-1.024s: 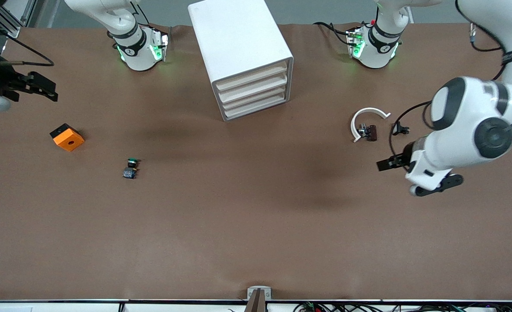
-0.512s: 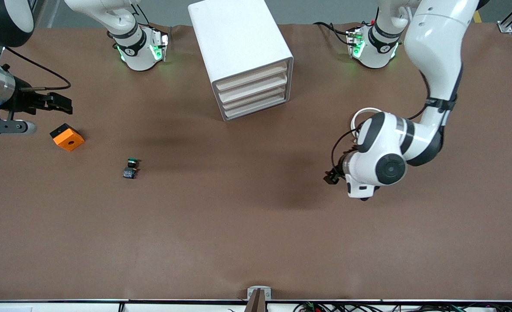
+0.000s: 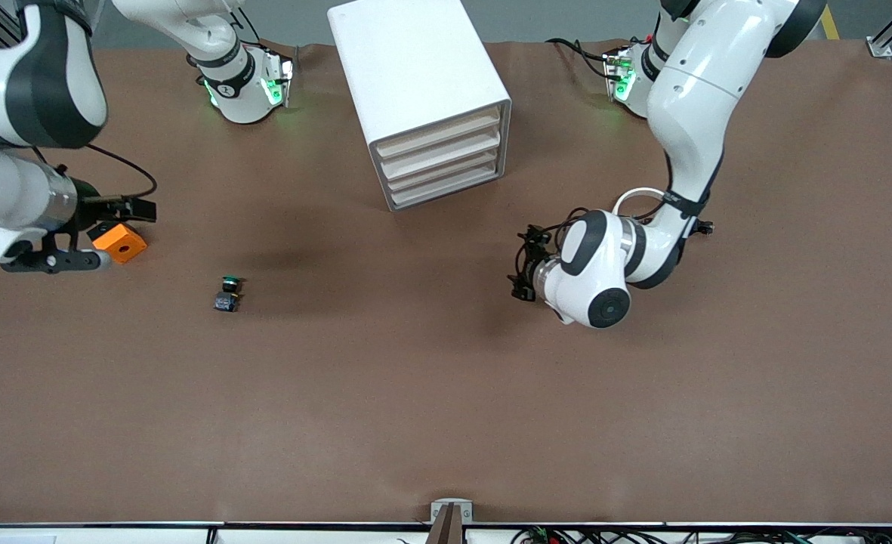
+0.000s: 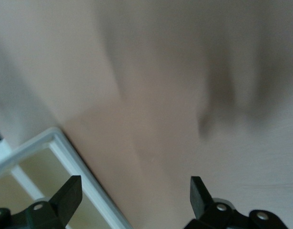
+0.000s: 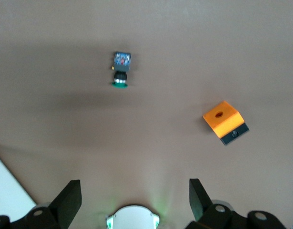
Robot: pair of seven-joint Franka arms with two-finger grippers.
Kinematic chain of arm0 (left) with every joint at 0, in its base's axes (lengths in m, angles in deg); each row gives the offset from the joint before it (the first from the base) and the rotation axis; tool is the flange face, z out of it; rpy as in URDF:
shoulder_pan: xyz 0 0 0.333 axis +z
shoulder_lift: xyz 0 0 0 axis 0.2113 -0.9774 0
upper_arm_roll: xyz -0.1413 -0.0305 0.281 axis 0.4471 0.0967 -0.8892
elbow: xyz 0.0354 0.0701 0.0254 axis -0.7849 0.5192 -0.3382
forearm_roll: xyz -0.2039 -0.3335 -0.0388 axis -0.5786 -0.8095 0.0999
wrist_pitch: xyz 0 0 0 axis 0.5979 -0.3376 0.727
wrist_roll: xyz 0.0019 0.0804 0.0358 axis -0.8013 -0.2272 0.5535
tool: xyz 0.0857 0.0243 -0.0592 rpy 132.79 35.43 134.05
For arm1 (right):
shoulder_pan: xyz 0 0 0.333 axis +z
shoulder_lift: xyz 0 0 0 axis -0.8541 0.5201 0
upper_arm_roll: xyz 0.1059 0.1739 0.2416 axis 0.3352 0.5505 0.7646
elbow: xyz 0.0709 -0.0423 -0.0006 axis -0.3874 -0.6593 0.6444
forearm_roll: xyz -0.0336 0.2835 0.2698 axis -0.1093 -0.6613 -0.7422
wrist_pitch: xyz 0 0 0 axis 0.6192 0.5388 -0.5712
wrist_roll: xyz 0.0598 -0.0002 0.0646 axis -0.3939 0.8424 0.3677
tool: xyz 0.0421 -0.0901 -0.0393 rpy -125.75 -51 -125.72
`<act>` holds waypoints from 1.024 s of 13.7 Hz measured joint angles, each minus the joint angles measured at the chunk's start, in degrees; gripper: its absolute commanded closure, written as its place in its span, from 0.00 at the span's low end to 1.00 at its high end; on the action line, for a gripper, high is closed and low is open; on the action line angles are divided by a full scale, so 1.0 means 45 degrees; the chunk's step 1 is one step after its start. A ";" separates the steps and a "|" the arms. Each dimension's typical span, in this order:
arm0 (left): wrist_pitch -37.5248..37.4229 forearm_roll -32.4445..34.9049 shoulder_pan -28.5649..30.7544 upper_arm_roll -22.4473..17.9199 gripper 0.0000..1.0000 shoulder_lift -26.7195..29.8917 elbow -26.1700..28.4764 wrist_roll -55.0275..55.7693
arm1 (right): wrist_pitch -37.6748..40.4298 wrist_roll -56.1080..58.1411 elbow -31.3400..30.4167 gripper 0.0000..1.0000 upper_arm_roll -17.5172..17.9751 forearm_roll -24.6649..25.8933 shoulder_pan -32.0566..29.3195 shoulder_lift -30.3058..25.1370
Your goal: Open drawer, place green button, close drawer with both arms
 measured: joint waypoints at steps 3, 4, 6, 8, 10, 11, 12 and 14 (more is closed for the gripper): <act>-0.0073 -0.2329 -0.0406 0.0006 0.00 -0.0661 0.0003 0.0671 | -0.2130 -0.0001 -0.1619 0.00 -0.0050 -0.0473 -0.0053 0.0135; -0.0076 -0.2865 -0.0632 0.0008 0.02 -0.0795 -0.0002 0.1138 | -0.2882 -0.0001 -0.2171 0.00 -0.0064 -0.0552 -0.0090 0.0141; -0.0081 -0.3561 -0.1120 0.0014 0.03 -0.0938 -0.0013 0.2350 | -0.4142 -0.0006 -0.3123 0.00 -0.0088 -0.0749 -0.0160 0.0143; -0.0335 -0.3970 -0.1568 0.0018 0.17 -0.1033 -0.0020 0.3531 | -0.5457 -0.0247 -0.3919 0.00 -0.0114 -0.1224 -0.0197 0.0160; -0.0975 -0.4533 -0.1804 0.0017 0.29 -0.1168 -0.0020 0.4080 | -0.6957 -0.1013 -0.4582 0.00 -0.0095 -0.1373 -0.0162 0.0362; -0.1411 -0.4914 -0.1820 0.0015 0.32 -0.1255 -0.0020 0.4177 | -0.7618 -0.1456 -0.4762 0.00 -0.0074 -0.1382 -0.0077 0.0622; -0.1813 -0.5255 -0.1811 0.0008 0.35 -0.1352 -0.0018 0.4229 | -0.8311 -0.1918 -0.4858 0.00 -0.0049 -0.1388 0.0081 0.1000; -0.2355 -0.5578 -0.1864 0.0011 0.36 -0.1503 -0.0015 0.4472 | -0.9438 -0.2716 -0.4876 0.00 -0.0005 -0.1388 0.0488 0.1900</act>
